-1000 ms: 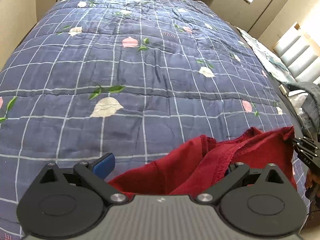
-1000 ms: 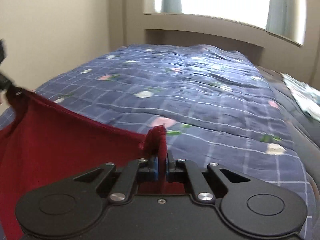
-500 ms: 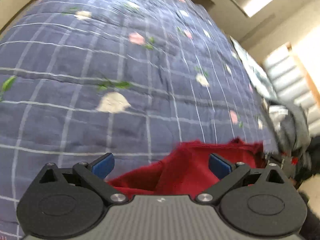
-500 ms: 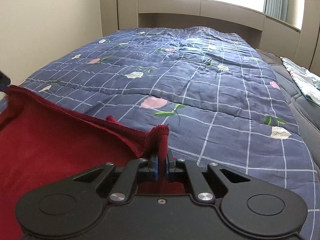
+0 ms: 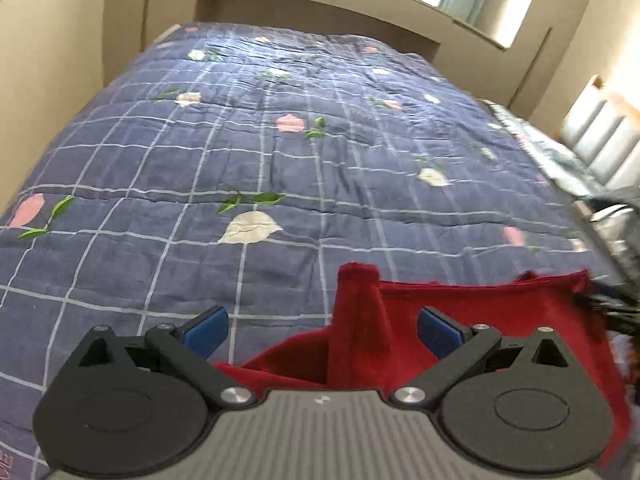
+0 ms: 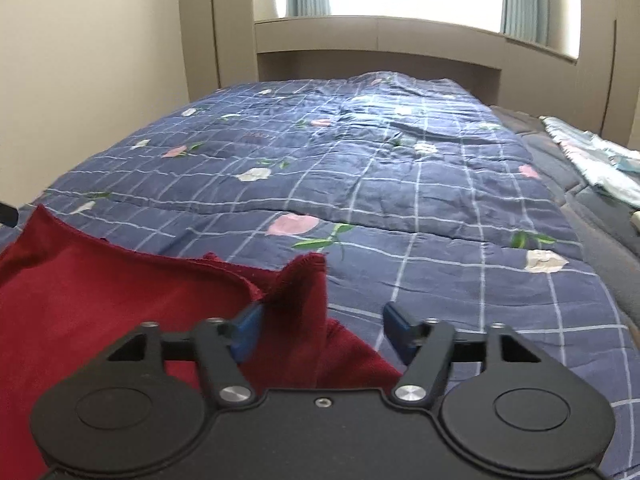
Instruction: Fold small clothes
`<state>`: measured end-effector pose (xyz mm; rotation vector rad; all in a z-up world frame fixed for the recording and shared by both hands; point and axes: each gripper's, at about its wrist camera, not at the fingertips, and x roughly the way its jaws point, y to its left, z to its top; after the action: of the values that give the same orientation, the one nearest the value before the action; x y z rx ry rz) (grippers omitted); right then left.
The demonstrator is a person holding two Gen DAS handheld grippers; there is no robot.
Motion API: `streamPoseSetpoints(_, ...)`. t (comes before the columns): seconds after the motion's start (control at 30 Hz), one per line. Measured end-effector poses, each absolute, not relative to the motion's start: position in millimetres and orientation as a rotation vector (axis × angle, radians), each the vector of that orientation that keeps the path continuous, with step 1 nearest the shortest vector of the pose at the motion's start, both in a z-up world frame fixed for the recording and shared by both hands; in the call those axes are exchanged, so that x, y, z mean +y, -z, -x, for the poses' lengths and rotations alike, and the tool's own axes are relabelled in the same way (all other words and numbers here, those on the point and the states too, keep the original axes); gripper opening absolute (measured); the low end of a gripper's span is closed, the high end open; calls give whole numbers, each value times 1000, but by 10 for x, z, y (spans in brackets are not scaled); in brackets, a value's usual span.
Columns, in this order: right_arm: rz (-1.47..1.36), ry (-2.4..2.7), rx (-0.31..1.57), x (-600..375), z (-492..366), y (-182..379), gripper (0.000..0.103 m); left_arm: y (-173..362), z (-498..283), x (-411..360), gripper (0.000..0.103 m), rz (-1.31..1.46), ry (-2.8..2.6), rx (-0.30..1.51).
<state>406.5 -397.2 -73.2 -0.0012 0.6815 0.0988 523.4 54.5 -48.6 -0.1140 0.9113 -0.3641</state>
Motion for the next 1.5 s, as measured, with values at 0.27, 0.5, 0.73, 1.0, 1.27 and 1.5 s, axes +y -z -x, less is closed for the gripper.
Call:
streamPoseSetpoints(0.27,84,67,656,-4076,-4118,840,93,920,-5395,575,103,179,95,948)
streamPoseSetpoints(0.5,76,85,574,-4183,-3724,631,101,723,-5154,611,102,208,77,895)
streamPoseSetpoints(0.73,57,118,565,-4205,-3044,656,102,545,-4386,719,103,206,42,820)
streamPoseSetpoints(1.0,59,208,628,-4158,-2802,956,102,639,-3562,729,103,193,2,831)
streamPoseSetpoints(1.27,135,152,520,-3683,-2698,622,102,639,-3088,635,103,251,25,800)
streamPoseSetpoints(1.5,245,-66,516,-2851,-3028,594,102,660,-3066,473,103,229,9,817)
